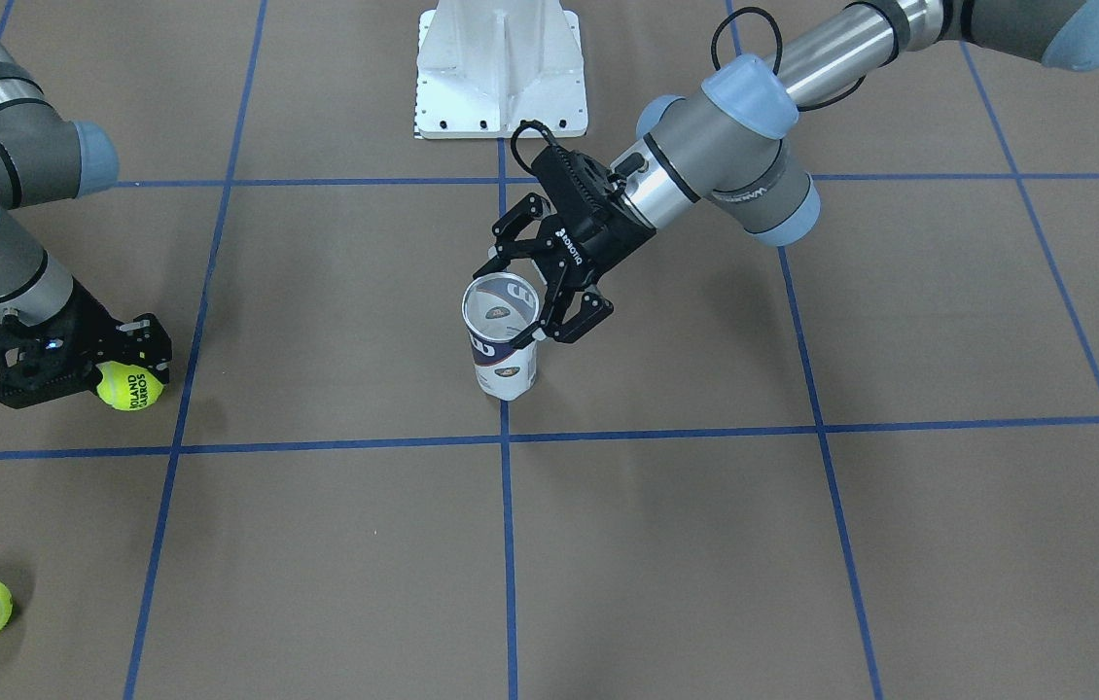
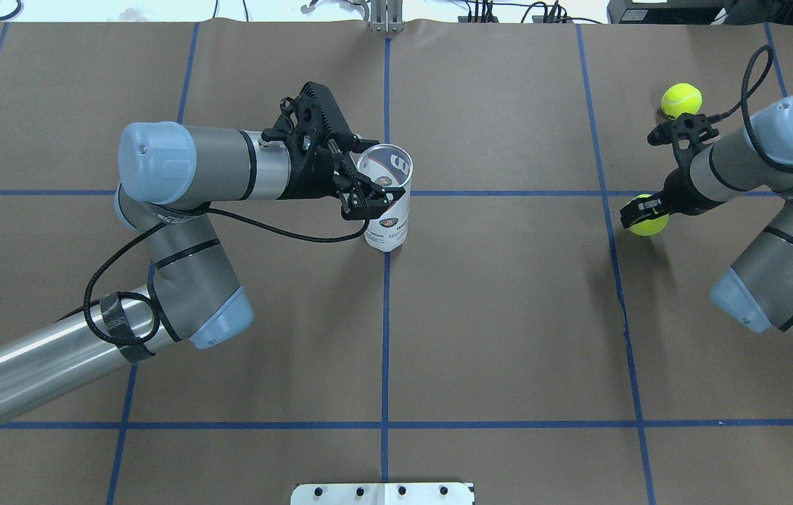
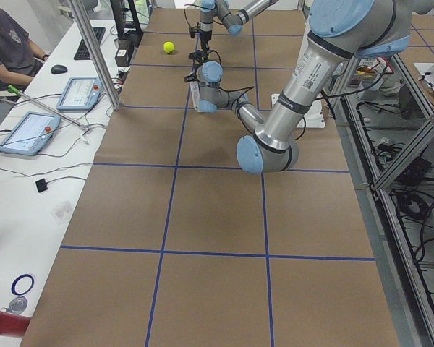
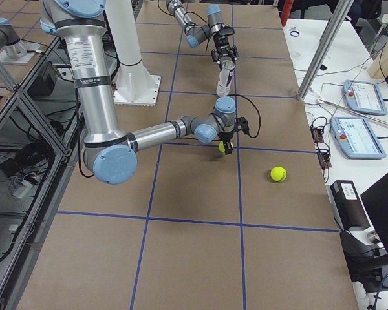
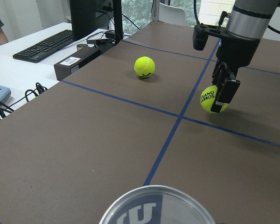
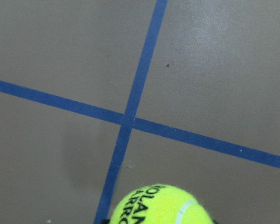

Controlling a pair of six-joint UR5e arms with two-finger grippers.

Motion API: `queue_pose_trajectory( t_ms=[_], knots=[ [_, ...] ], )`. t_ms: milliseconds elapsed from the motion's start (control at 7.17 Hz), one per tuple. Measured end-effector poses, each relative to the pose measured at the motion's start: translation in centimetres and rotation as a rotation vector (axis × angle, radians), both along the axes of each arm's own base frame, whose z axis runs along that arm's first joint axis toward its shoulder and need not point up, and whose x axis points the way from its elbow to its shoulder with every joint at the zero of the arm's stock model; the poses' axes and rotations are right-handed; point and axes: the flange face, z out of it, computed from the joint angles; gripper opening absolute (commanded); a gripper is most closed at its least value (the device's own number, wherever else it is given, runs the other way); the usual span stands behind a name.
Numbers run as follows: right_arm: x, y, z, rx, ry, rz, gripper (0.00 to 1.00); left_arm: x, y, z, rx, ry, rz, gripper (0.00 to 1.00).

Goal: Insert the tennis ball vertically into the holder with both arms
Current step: 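Carry the ball with the right gripper over the can's opening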

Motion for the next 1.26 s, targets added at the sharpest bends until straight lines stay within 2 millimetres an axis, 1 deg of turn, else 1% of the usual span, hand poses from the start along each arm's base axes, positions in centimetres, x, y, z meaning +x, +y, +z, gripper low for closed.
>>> queue_pose_trajectory(
  t_ms=[140,279,419,558,698,977,1256],
  knots=[
    [0.1,0.1,-1.3,-0.005,-0.018,0.011,0.00,-0.1,0.1,0.4,0.001,0.003,0.000,0.86],
    [0.0,0.0,-3.9,-0.024,-0.040,0.026,0.00,-0.1,0.2,0.5,0.002,0.004,0.001,0.89],
    [-0.6,-0.6,-8.4,-0.060,-0.058,0.045,0.00,-0.2,0.2,0.6,0.002,0.005,0.001,0.92],
    [-1.3,-1.2,-13.1,-0.099,-0.069,0.069,0.00,-0.1,0.2,0.7,0.001,0.004,0.002,0.92],
    [-1.8,-1.4,-16.8,-0.133,-0.087,0.098,0.00,-0.1,0.2,0.7,0.002,0.004,0.002,0.92],
    [-3.2,-1.1,-23.1,-0.195,-0.157,0.159,0.00,-0.1,0.2,0.7,0.002,0.004,0.001,0.92],
    [-5.6,-0.5,-29.9,-0.261,-0.245,0.210,0.00,0.0,0.2,0.8,0.000,0.002,0.002,0.93]
  ],
)
